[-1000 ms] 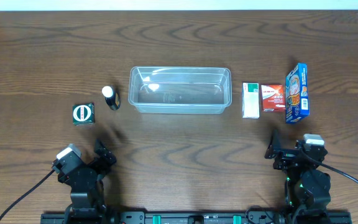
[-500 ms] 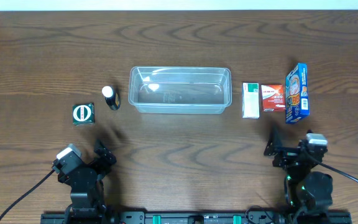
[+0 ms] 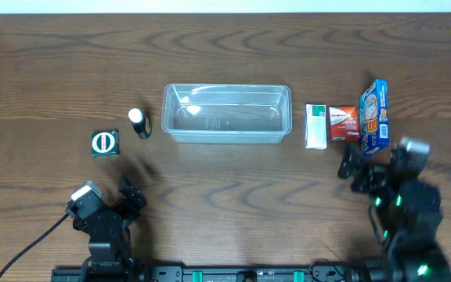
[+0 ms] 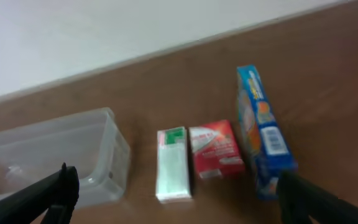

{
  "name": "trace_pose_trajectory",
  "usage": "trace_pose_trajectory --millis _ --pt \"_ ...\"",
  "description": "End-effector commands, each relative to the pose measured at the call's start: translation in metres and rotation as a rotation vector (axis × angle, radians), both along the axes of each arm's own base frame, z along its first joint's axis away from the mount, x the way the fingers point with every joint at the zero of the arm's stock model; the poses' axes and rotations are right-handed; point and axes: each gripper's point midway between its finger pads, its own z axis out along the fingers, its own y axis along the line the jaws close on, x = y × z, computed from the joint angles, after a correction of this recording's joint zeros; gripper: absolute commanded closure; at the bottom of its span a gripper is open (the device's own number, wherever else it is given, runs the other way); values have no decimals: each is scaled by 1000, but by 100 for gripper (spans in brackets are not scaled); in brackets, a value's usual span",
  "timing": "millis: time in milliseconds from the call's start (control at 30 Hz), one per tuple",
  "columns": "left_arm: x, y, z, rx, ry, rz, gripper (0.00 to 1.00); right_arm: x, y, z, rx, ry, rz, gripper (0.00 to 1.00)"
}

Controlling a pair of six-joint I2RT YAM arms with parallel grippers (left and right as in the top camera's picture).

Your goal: Pack container

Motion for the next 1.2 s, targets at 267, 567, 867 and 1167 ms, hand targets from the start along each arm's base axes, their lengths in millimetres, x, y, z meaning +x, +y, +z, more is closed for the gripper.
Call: trace_pose_trajectory --millis 267,567,867,1167 --pt "0 0 -7 19 19 -5 2 78 16 71 -90 307 125 1" --pt "0 0 -7 19 19 -5 2 114 -56 3 82 521 -199 22" --pt "0 0 -7 19 19 -5 2 137 -86 -49 -17 658 -223 15" --pt "0 0 -7 19 19 -5 2 143 -94 -112 -3 810 -214 22"
